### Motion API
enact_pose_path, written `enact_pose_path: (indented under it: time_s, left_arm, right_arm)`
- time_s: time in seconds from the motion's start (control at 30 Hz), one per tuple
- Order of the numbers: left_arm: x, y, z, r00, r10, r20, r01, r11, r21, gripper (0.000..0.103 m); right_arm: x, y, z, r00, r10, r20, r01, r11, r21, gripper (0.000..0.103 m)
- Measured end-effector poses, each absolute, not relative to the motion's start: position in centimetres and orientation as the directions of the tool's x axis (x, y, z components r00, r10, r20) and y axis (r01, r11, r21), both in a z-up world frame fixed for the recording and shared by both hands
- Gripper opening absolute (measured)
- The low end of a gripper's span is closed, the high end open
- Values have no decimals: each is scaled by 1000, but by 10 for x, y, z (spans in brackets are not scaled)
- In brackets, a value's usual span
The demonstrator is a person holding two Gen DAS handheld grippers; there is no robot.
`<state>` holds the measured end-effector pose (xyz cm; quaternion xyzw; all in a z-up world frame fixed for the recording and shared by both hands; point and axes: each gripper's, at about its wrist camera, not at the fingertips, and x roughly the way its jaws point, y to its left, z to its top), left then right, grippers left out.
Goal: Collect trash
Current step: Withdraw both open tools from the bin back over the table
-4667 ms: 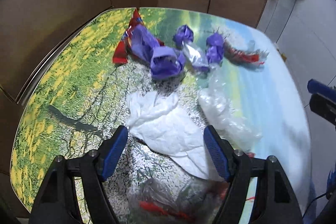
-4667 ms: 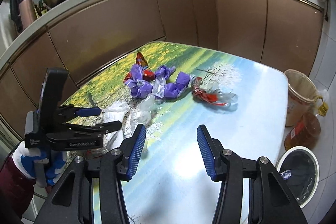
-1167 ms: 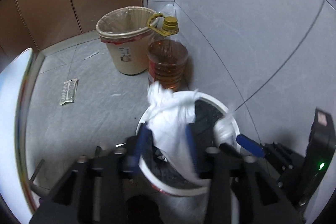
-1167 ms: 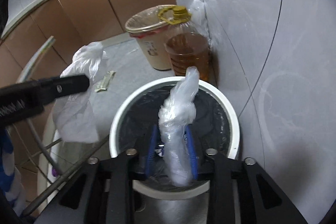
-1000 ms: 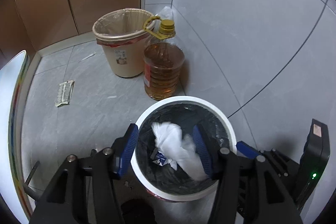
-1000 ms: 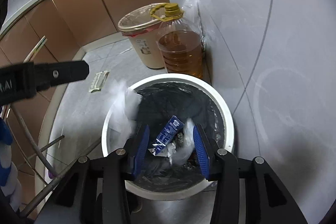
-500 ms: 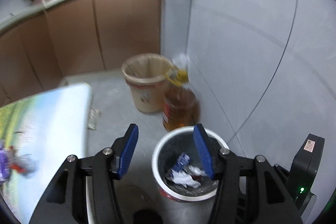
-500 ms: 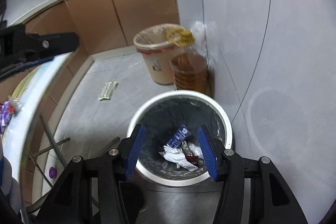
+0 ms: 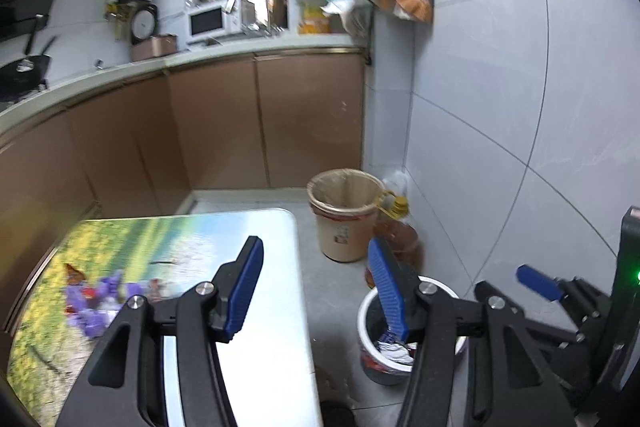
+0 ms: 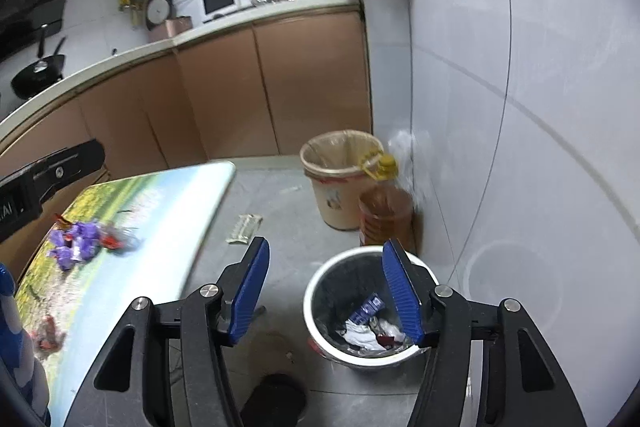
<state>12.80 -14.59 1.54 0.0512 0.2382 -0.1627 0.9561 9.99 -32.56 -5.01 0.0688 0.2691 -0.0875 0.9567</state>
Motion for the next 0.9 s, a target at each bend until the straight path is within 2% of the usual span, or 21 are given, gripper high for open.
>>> enact_pose_path:
  time_s: [0.23, 0.47, 0.57, 0.73, 0.9]
  left_arm:
    - [96, -91, 37, 881, -231, -412, 258, 966, 11, 62]
    - [72, -50, 46, 908, -187, -376, 201, 980, 0, 66]
    - [65, -34, 46, 914, -168, -368, 177, 984, -11, 70]
    - [55, -9, 43, 921, -144, -362, 142, 989, -33, 72]
    - [45, 15, 39, 926, -128, -355, 116, 992, -56, 73]
  right_arm:
    - [69, -289, -13, 873, -125, -471, 156, 987, 28, 61]
    - [46, -266, 13, 896, -131, -425, 143, 990, -4, 64]
    - [37, -260, 20, 901, -143, -411, 146, 989, -24, 72]
    - [26, -247, 29, 905, -151, -398, 143, 989, -50, 78]
    - [12, -231, 38, 914, -177, -366, 154, 984, -90, 92]
